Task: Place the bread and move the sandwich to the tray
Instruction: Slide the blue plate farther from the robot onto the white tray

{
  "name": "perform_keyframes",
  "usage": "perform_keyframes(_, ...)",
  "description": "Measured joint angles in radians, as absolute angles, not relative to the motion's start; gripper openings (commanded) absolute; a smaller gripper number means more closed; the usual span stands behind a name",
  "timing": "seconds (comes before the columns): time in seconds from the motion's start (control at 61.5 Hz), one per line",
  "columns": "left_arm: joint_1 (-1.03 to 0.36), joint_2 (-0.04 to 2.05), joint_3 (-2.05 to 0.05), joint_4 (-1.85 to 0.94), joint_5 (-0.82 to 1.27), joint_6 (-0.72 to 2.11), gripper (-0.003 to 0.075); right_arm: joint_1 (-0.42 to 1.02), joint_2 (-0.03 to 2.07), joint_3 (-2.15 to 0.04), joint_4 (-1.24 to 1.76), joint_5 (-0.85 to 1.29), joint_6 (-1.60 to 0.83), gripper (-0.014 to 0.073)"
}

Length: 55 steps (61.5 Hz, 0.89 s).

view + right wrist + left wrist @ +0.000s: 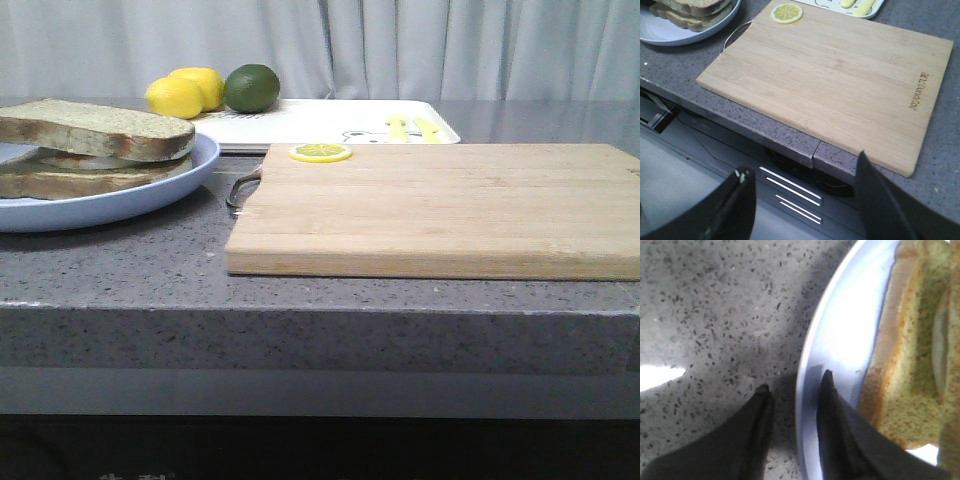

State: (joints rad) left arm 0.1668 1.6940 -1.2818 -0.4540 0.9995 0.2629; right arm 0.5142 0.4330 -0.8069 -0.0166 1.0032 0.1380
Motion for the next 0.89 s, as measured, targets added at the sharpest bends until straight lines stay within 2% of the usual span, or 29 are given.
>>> perform_keyframes(0.374,0.167,1.694,-1.282,-0.468,0.997,0.263,-0.0021,0.514,0.433,-0.807,-0.017,1.003,0.138,0.0454)
perform_keyframes(0.894,0.169,1.660,-1.339,-0.626,1.025,0.359,-0.0020,0.514,0.433,-0.807,-0.017,1.003,0.138,0.0454)
